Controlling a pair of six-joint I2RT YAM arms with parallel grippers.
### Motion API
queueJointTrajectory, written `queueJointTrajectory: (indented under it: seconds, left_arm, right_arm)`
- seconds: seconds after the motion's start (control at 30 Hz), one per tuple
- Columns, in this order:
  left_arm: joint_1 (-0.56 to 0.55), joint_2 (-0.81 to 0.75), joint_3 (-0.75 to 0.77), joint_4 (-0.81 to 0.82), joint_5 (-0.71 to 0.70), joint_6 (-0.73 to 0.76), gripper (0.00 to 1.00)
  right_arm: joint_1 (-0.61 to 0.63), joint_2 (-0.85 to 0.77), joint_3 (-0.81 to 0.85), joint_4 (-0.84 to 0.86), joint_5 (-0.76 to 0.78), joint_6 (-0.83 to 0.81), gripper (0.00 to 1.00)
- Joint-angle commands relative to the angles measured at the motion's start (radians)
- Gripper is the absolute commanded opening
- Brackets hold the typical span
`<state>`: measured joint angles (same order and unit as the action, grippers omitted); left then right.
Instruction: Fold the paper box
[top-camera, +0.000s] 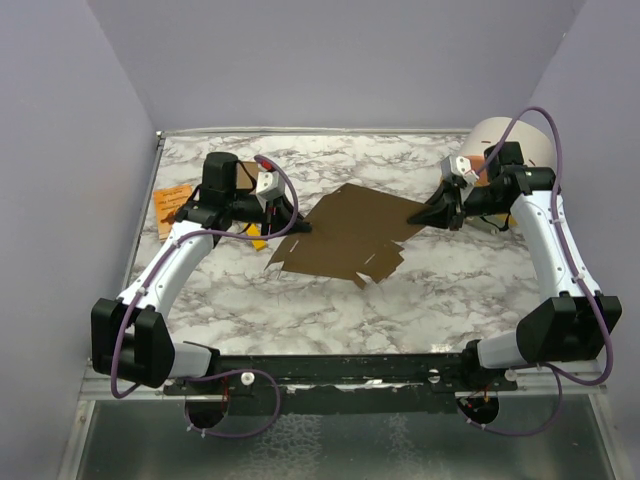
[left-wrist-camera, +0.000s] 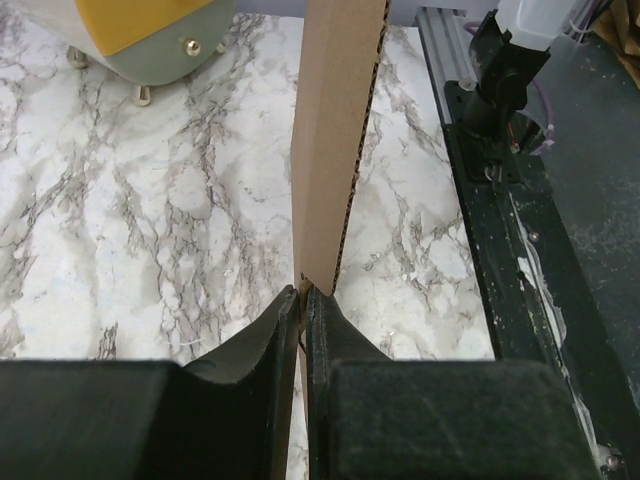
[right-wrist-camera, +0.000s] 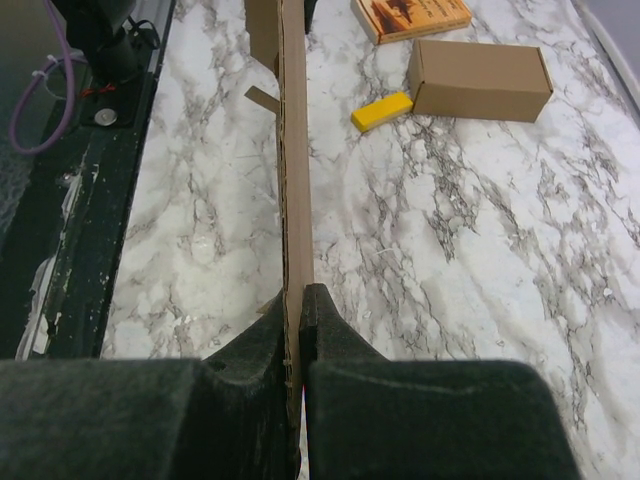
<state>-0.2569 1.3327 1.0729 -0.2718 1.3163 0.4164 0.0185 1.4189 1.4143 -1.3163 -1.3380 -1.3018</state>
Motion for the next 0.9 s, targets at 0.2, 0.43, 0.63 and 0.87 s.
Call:
queueJointTrajectory:
  seconds: [0.2, 0.43, 0.63, 0.87]
  left_arm:
    - [-0.004, -0.006, 0.025, 0.043, -0.030, -0.006, 0.12]
    - [-0.004, 0.002, 0.029, 0.068, -0.044, -0.030, 0.00]
    - [0.015, -0.024, 0.023, 0.159, -0.218, -0.123, 0.26]
    - [0.179, -0.218, -0.141, 0.506, -0.531, -0.477, 0.55]
  right_arm:
    - [0.003, -0.014, -0.007, 0.035, -0.030, 0.038, 0.01]
    - [0.003, -0.012, -0.009, 0.035, -0.041, 0.041, 0.01]
    - [0.003, -0.009, -0.024, 0.088, -0.019, 0.107, 0.01]
    - [-0.017, -0.025, -0.061, 0.263, 0.026, 0.314, 0.01]
